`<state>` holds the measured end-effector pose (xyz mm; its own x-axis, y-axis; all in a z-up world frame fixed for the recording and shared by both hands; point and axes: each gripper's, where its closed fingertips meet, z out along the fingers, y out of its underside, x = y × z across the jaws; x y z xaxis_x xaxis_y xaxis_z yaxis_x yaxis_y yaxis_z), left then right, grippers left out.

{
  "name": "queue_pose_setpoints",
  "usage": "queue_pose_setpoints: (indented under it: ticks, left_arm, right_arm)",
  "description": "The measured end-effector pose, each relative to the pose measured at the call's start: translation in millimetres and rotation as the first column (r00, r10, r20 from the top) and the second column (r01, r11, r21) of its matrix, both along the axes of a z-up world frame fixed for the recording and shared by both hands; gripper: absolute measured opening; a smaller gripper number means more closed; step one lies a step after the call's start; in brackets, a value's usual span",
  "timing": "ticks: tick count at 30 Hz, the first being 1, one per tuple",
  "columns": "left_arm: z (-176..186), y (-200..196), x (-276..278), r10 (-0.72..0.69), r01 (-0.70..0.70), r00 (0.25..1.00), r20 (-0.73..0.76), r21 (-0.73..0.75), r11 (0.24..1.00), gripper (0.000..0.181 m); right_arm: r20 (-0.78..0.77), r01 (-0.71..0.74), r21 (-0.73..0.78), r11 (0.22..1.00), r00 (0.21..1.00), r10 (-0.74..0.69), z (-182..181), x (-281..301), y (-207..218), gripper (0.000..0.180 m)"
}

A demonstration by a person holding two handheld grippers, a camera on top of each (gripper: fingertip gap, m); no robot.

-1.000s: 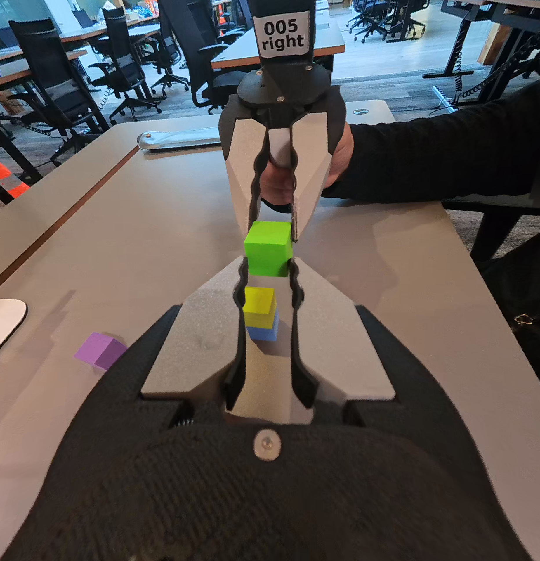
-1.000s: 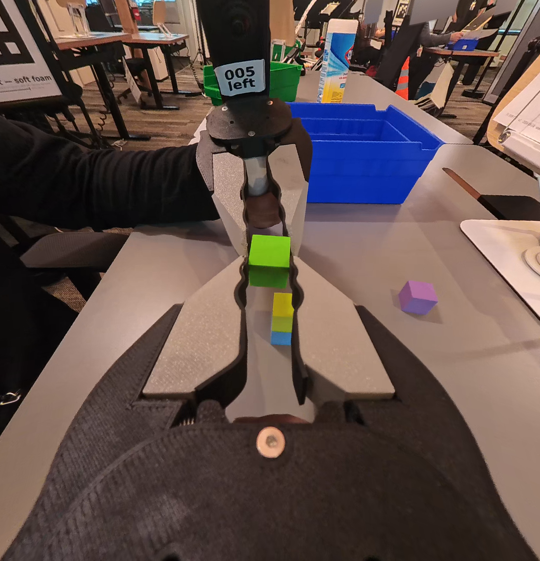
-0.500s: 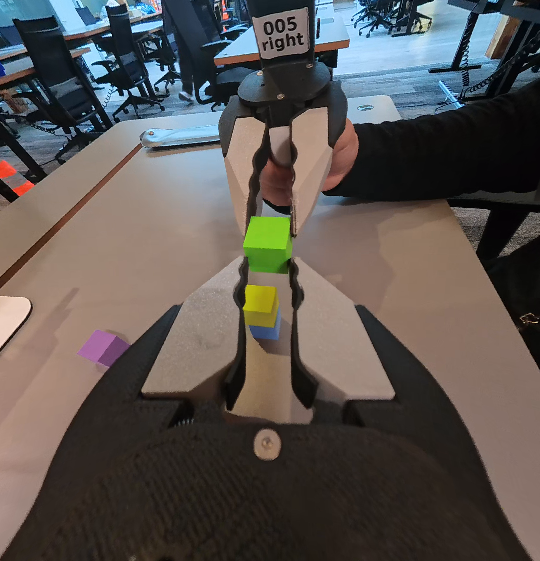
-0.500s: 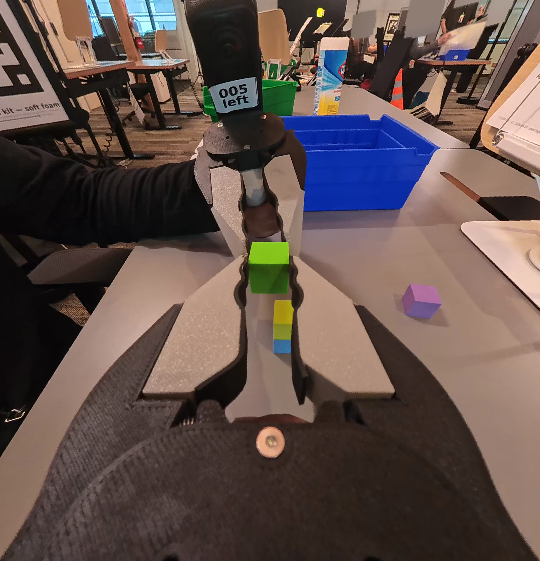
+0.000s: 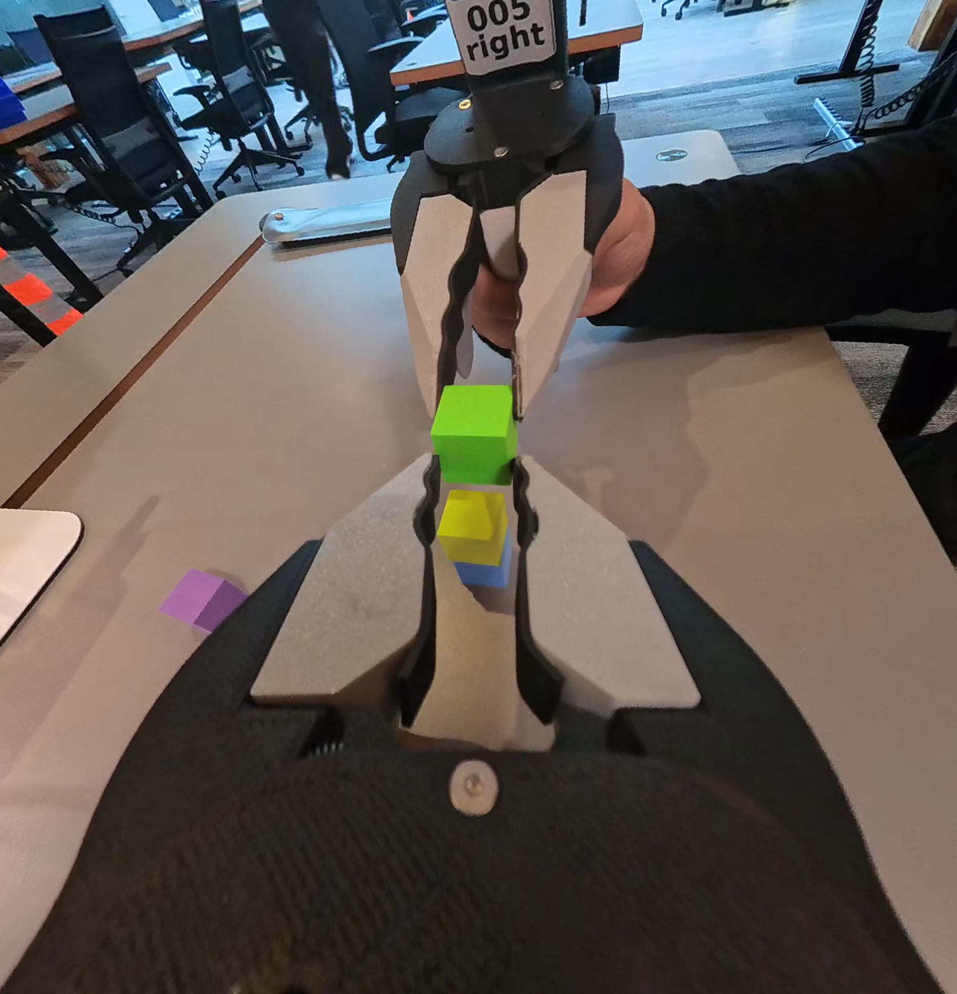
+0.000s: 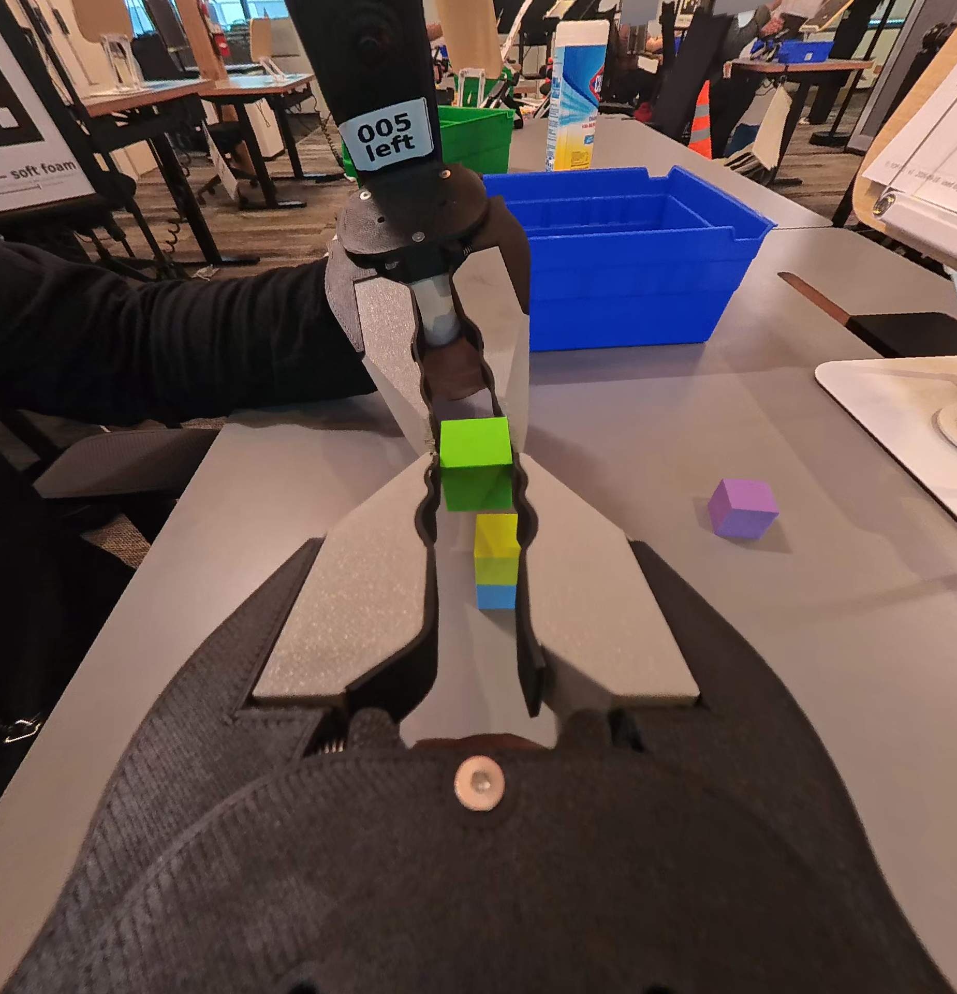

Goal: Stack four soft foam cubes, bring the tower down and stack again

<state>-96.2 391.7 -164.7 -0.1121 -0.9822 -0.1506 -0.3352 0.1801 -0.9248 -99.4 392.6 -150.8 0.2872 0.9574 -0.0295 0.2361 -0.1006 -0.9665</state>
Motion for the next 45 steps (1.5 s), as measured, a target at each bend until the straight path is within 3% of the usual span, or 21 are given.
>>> queue_pose_setpoints:
  ticks: [6, 17, 25, 45]
  left_arm:
    - [-1.0, 2.5, -0.2, 0.017, -0.017, 1.0, -0.006, -0.004, 1.0, 0.027]
    - [-19.1, 7.8, -11.2, 0.016, -0.026, 0.994, -0.107, -0.095, 0.995, 0.058]
    - [-52.7, 0.8, -11.9, -0.024, -0.001, 0.967, -0.254, -0.101, 0.995, 0.062]
    - [-74.2, 4.9, -15.0, 0.0, -0.021, 0.937, -0.348, -0.055, 0.998, 0.068]
  right_arm:
    - [-0.006, 0.005, -0.006, 1.0, 1.0, -0.005, -0.4, 0.6, 1.4, 0.024]
    - [0.017, 0.033, -0.023, 0.999, 0.999, -0.032, -8.3, 5.5, 7.9, 0.023]
    - [0.085, 0.039, -0.033, 0.999, 0.996, -0.036, -24.1, 3.3, 9.6, 0.023]
    - [0.102, 0.045, -0.027, 0.999, 0.994, -0.042, -30.4, -0.1, 11.6, 0.023]
